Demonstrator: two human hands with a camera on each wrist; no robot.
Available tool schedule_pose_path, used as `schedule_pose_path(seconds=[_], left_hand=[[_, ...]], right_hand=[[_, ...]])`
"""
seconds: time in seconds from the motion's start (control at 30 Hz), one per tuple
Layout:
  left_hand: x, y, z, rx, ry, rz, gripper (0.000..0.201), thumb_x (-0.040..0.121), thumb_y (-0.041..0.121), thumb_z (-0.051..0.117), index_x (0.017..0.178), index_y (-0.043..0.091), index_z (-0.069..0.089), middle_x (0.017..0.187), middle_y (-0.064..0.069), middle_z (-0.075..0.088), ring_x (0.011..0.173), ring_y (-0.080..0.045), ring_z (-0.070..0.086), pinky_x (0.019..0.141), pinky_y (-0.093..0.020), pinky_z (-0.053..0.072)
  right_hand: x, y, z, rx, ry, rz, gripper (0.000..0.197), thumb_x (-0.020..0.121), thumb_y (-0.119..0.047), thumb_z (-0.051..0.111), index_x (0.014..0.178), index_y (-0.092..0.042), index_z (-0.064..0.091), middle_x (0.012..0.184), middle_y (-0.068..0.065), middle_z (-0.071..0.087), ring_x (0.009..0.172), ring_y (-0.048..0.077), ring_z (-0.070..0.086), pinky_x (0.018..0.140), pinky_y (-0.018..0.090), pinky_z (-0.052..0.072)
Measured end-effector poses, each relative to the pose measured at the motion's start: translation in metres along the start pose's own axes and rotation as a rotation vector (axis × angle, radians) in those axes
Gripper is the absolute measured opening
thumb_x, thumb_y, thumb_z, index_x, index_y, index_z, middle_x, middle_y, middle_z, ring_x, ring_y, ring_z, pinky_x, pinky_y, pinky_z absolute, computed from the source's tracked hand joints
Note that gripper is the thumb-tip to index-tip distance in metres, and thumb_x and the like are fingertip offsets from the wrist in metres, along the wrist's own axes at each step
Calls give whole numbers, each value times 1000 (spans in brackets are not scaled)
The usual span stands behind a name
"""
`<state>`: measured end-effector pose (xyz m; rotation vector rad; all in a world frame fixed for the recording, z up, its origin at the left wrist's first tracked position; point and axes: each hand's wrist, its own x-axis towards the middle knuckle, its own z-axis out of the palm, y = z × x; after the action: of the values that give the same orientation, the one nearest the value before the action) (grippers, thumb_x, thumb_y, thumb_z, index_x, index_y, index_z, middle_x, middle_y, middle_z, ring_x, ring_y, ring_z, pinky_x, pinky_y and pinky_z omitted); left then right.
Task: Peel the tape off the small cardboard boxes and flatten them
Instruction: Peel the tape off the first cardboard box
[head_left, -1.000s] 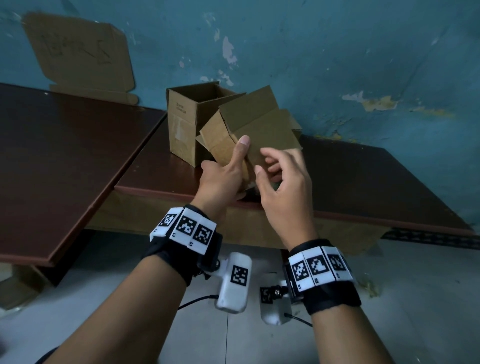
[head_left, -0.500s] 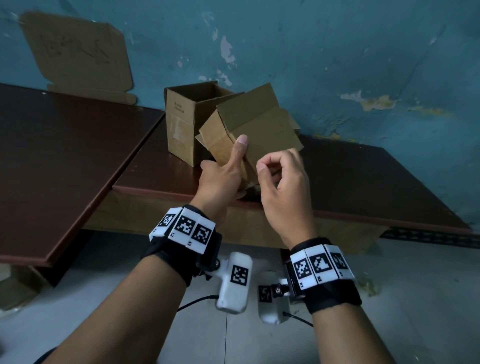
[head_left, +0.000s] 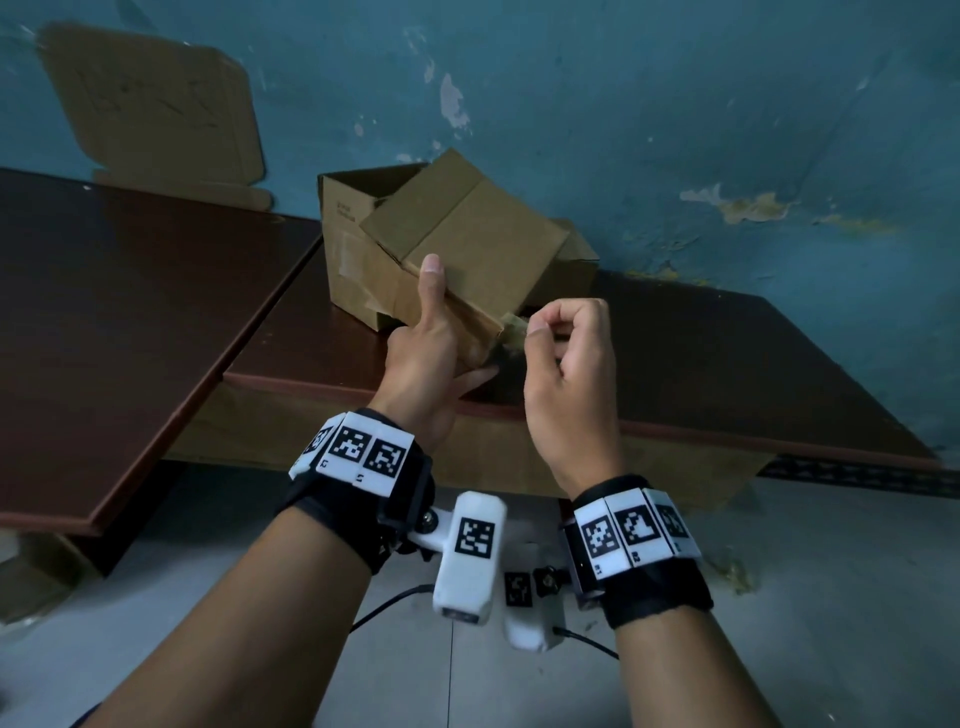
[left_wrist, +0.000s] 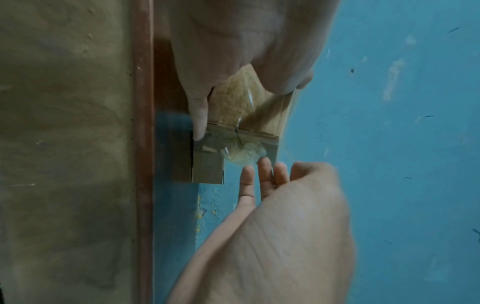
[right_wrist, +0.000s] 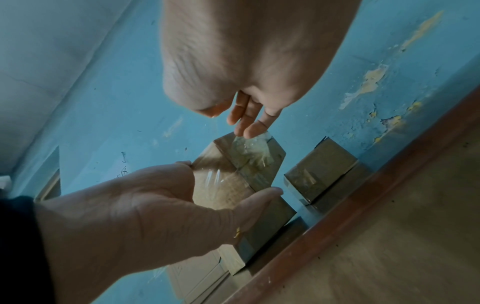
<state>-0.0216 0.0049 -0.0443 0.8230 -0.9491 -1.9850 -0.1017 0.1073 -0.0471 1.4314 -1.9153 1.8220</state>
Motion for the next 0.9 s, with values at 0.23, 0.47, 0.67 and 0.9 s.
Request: schedule_pose_path(seconds=[0.23, 0.47, 0.67, 0.9], left_hand=[[-4, 8, 0, -57, -51, 34, 93, 97, 78, 50, 153, 4, 45, 133, -15, 71, 117, -30, 74, 97, -51, 63], [-11, 12, 3, -58, -132, 44, 73, 102, 73, 46, 141, 12, 47, 124, -16, 74, 110, -28, 78, 102, -52, 60], [-7, 8, 0, 53, -208, 49, 76, 100, 74, 48, 148, 15, 46, 132, -17, 72, 115, -30, 76, 102, -53, 61], [-1, 7, -2, 37, -143, 40, 111, 70, 86, 69, 155, 18, 44, 141, -14, 66, 119, -31, 74, 85, -47, 66]], right_hand=[[1, 0, -3, 18, 102, 104, 15, 92, -38, 47, 97, -24, 49, 106, 12, 60, 90, 25, 64, 75, 33, 52], [6, 12, -7, -84, 235, 89, 2, 104, -11, 61, 106, -12, 62, 108, 5, 64, 86, 1, 60, 75, 12, 48], [9, 17, -11, -182, 265, 49, 6, 98, -6, 71, 101, -11, 72, 99, 3, 67, 81, 0, 64, 72, 14, 53], [9, 13, -18, -203, 227, 267, 56, 92, -18, 80, 144, -13, 58, 92, -13, 69, 79, 0, 68, 81, 28, 58]])
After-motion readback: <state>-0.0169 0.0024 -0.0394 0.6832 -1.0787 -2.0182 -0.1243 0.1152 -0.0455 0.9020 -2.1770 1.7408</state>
